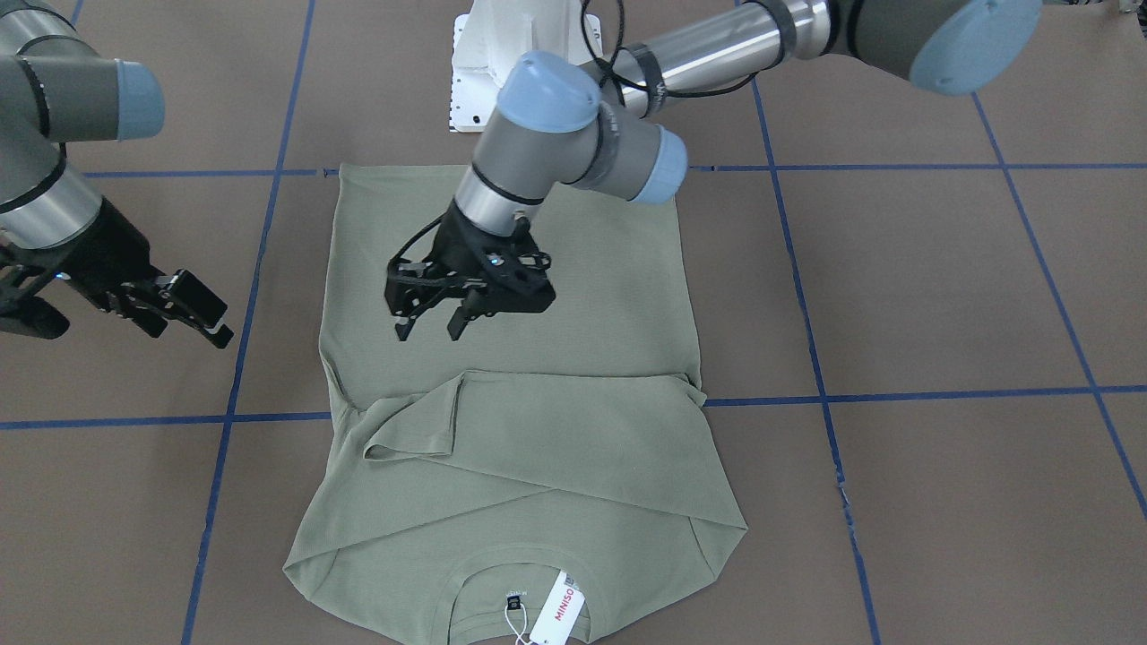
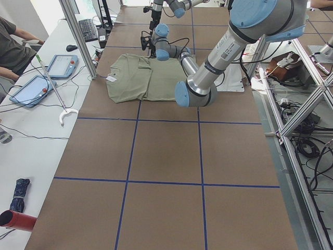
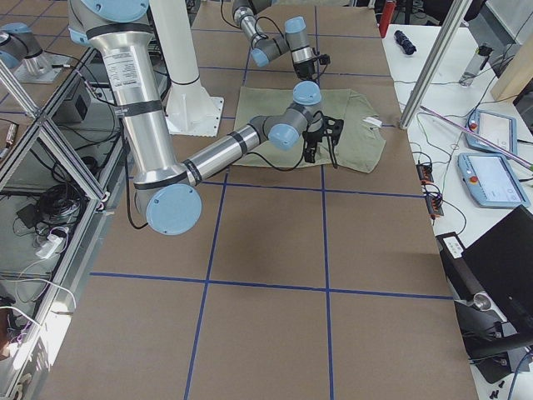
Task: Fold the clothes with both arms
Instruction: 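Release the sleeve and withdraw the left gripper while the right gripper moves hemward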
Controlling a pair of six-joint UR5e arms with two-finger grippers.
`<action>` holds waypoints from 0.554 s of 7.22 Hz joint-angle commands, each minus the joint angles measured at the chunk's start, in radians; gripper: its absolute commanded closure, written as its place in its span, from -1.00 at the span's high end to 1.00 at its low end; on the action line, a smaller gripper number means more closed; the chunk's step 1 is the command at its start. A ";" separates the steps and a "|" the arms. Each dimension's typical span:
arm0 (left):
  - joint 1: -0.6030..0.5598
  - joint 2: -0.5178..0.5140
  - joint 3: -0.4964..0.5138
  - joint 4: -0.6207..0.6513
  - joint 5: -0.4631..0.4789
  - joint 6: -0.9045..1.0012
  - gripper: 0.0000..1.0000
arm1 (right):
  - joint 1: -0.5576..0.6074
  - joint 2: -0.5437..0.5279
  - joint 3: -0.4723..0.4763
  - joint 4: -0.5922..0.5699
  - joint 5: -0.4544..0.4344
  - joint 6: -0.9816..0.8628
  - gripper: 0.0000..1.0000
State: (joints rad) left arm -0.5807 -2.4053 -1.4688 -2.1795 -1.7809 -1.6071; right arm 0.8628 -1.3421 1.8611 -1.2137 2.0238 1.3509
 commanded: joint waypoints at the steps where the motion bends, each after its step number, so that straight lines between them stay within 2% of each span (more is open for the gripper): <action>1: -0.030 0.208 -0.259 0.091 -0.068 0.161 0.26 | -0.300 -0.104 0.149 -0.009 -0.297 0.211 0.99; 2: -0.068 0.306 -0.328 0.115 -0.136 0.189 0.26 | -0.461 -0.147 0.197 -0.010 -0.450 0.323 0.97; 3: -0.079 0.401 -0.390 0.116 -0.137 0.203 0.26 | -0.604 -0.216 0.267 -0.010 -0.581 0.418 0.94; 4: -0.082 0.414 -0.396 0.116 -0.130 0.219 0.27 | -0.740 -0.270 0.297 -0.010 -0.700 0.515 0.94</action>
State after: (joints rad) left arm -0.6518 -2.0469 -1.8276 -2.0683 -1.9064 -1.4118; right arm 0.2990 -1.5405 2.1035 -1.2237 1.4820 1.7428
